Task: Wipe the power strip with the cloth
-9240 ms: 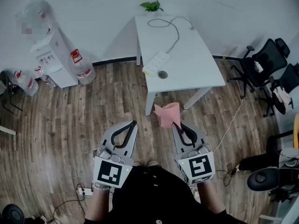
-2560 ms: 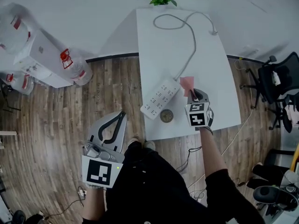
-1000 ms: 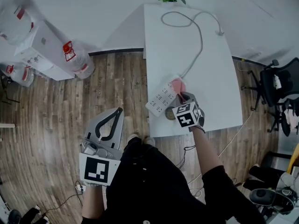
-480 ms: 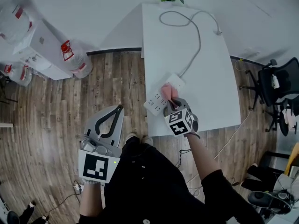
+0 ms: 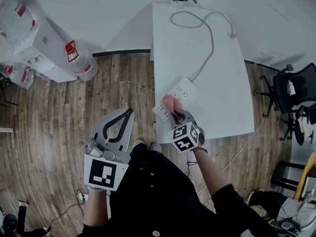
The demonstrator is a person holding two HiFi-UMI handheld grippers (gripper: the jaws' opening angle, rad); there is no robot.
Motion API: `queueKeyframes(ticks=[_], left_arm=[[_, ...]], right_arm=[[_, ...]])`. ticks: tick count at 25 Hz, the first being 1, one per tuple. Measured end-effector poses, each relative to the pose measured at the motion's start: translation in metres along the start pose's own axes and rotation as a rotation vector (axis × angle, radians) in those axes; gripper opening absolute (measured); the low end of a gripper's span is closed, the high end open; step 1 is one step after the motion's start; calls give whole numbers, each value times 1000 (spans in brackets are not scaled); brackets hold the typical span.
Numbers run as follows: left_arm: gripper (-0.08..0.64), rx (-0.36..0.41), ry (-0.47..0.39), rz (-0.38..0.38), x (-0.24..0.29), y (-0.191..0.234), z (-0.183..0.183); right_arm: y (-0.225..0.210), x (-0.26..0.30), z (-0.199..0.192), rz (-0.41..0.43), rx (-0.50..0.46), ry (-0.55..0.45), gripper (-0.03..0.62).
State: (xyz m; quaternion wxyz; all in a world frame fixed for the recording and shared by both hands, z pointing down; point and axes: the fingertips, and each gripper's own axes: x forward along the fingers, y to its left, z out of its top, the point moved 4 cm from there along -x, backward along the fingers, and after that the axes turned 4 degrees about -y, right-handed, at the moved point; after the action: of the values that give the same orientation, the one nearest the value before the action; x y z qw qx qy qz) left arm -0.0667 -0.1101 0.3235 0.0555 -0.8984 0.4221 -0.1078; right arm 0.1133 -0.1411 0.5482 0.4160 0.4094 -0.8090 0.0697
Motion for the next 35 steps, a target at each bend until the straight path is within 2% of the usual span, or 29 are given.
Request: queueKeyframes(ticks=[19, 28, 35], left_arm=[[14, 10, -21, -8, 0, 2, 3], [14, -2, -27, -14, 1, 1, 3], [14, 2, -32, -27, 5, -1, 5]], right_arm=[[65, -12, 3, 133, -43, -14, 51], [60, -16, 6, 118, -42, -20, 51], [38, -31, 6, 61, -11, -37, 51]])
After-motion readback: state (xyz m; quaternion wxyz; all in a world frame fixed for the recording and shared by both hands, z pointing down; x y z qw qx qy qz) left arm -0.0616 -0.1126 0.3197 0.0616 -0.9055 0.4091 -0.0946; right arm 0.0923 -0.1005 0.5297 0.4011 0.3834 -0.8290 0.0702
